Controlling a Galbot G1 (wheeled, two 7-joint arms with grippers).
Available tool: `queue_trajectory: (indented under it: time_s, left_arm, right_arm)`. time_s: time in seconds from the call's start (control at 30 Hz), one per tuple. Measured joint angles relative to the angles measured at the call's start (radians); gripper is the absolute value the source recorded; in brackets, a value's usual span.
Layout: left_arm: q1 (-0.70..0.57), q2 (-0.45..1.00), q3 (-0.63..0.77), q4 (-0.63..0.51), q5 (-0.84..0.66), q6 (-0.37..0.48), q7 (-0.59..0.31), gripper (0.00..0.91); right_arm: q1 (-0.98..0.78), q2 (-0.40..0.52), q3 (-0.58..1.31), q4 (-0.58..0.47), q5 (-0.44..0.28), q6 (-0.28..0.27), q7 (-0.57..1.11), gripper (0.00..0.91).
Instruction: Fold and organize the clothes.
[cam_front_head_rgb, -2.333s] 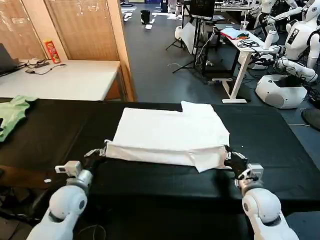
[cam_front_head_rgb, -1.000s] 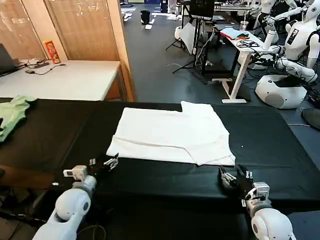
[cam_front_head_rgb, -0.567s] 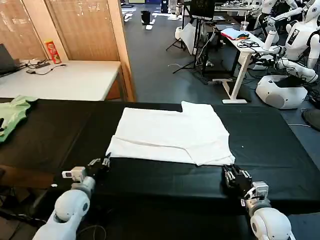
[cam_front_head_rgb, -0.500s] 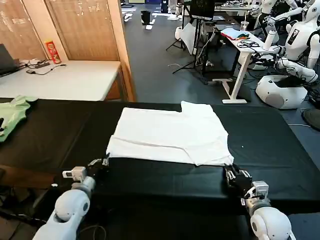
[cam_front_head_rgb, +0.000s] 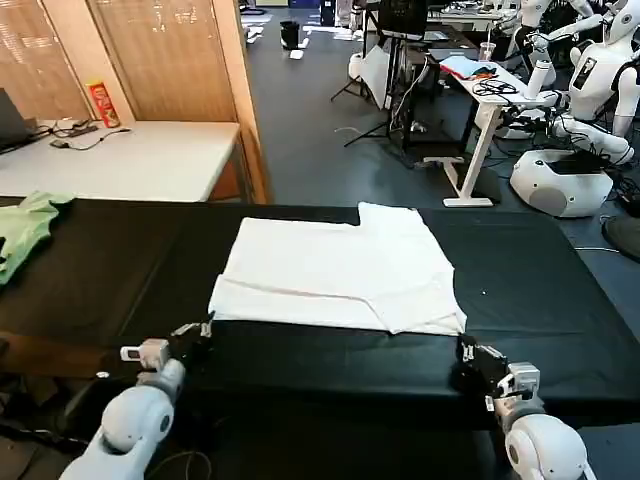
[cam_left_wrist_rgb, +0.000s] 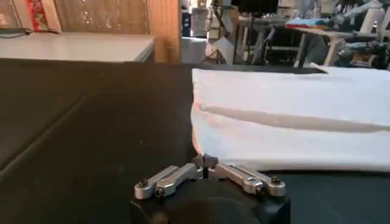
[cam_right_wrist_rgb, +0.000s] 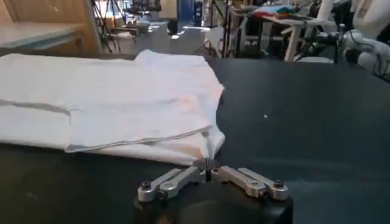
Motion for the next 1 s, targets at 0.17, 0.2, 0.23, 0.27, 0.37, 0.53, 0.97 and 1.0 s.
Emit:
queue_trajectory:
  time_s: [0.17, 0.2, 0.23, 0.27, 0.37, 0.53, 0.97, 1.0]
  left_arm:
    - [0.08, 0.031, -0.029, -0.073, 0.011, 0.019, -0.02, 0.0]
    - [0.103, 0.037, -0.036, -0.095, 0.012, 0.023, -0.025, 0.0]
    - [0.125, 0.041, -0.044, -0.114, 0.012, 0.026, -0.029, 0.0]
    - [0.147, 0.043, -0.052, -0.133, 0.012, 0.029, -0.032, 0.0]
    - [0.214, 0.047, -0.083, -0.195, 0.012, 0.037, -0.039, 0.059]
    - [0.292, 0.05, -0.123, -0.267, 0.008, 0.038, -0.058, 0.878]
    - [0.357, 0.061, -0.188, -0.372, -0.016, 0.116, -0.095, 0.878]
    - [0.351, 0.062, -0.194, -0.383, -0.008, 0.124, -0.096, 0.878]
  right_arm:
    - [-0.085, 0.001, 0.025, 0.077, -0.002, -0.031, 0.013, 0.01]
    - [-0.1, 0.002, 0.028, 0.089, -0.003, -0.032, 0.013, 0.01]
    - [-0.114, 0.004, 0.032, 0.1, -0.004, -0.032, 0.014, 0.01]
    - [-0.129, 0.005, 0.036, 0.11, -0.004, -0.032, 0.014, 0.01]
    - [-0.165, 0.009, 0.041, 0.138, -0.004, -0.029, 0.012, 0.02]
    - [-0.201, 0.018, 0.042, 0.176, -0.026, -0.028, -0.007, 0.878]
    - [-0.223, -0.003, 0.068, 0.316, -0.02, -0.027, -0.004, 0.878]
    - [-0.208, -0.009, 0.066, 0.316, -0.016, -0.021, 0.0, 0.878]
